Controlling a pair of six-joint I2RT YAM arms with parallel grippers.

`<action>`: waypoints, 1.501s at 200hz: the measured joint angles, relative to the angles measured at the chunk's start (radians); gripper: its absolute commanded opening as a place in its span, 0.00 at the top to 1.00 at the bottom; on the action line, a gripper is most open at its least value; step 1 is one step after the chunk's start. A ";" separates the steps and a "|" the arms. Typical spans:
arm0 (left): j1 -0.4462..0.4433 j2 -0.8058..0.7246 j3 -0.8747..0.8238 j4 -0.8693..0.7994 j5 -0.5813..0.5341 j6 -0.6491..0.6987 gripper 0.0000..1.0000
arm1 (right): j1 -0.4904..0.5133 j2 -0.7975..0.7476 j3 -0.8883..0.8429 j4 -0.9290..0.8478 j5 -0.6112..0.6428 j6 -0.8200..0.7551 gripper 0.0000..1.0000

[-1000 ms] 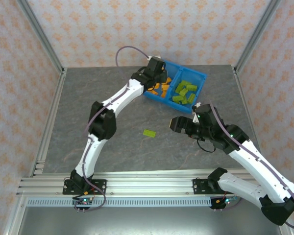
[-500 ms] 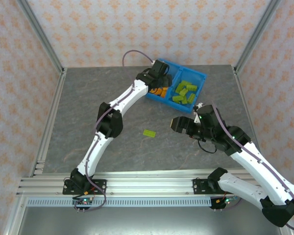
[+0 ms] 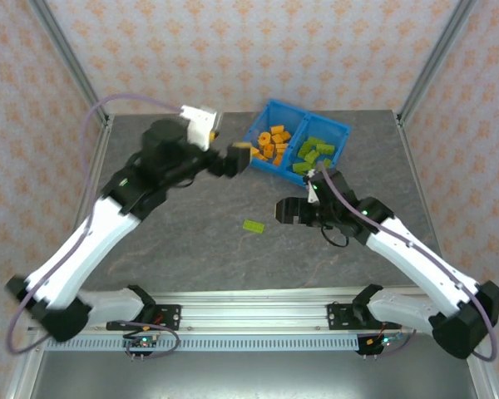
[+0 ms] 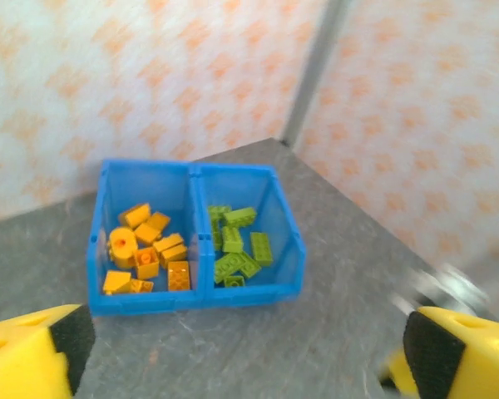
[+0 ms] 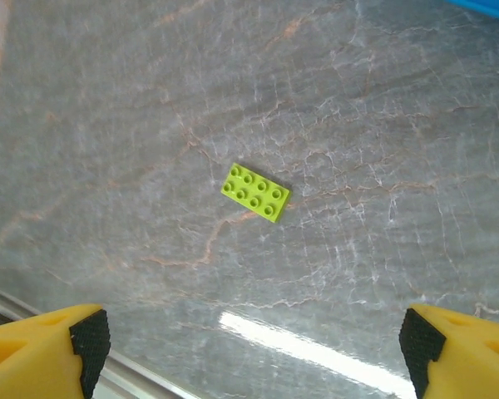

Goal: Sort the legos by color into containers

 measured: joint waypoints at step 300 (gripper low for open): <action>-0.063 -0.612 -0.815 -0.216 0.347 0.914 0.00 | 0.189 0.902 0.414 -0.107 0.132 -0.439 0.72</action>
